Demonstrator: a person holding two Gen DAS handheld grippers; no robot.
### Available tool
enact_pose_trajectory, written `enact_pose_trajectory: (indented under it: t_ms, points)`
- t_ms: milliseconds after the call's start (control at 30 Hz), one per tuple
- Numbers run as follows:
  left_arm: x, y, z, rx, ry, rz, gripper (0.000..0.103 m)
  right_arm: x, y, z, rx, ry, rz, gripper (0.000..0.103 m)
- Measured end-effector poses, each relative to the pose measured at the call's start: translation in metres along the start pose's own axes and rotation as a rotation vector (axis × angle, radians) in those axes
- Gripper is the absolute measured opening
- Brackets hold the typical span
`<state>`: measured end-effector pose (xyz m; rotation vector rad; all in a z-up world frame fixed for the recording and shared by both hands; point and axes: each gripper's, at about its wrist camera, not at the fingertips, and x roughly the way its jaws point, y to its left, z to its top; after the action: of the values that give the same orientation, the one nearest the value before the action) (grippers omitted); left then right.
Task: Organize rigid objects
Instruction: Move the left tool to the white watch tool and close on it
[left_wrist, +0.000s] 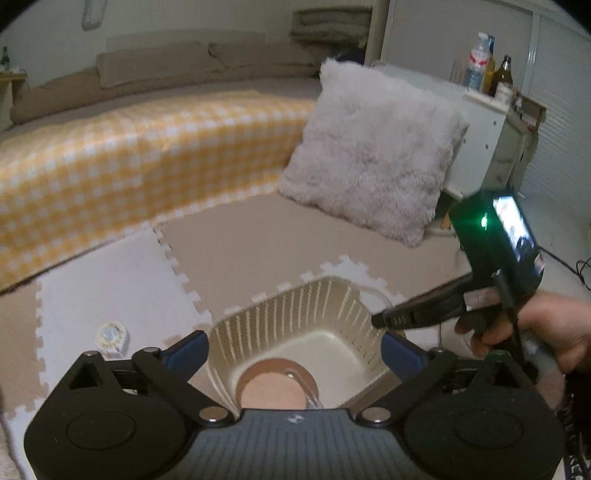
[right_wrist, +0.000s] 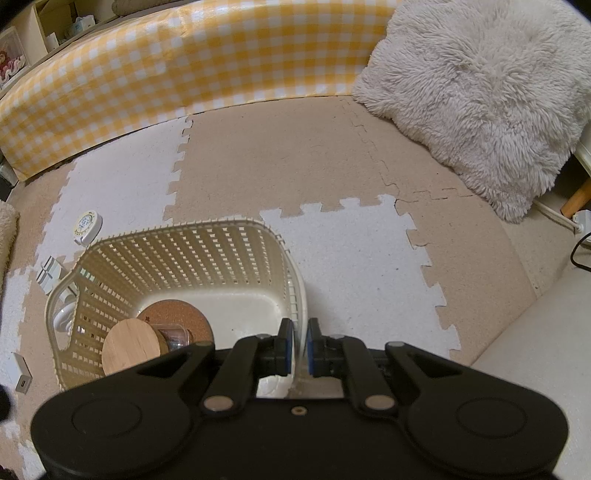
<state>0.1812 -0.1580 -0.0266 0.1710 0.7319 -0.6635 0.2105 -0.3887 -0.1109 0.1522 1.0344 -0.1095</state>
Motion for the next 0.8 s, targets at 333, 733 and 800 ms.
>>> enact_pose_trajectory:
  t_ms: [333,733,800]
  points:
    - [-0.016,0.048,0.006,-0.1,-0.066,0.079,0.103,0.0,0.0,0.0,0.0,0.0,0.0,0.008]
    - [0.0,0.14,-0.007,-0.277,-0.047,0.27,0.103,0.0,-0.001,0.0,0.004,0.0,0.001,0.008]
    - [0.006,0.149,-0.014,-0.292,-0.03,0.284,0.103,0.0,-0.001,0.0,0.006,0.0,0.002,0.008]
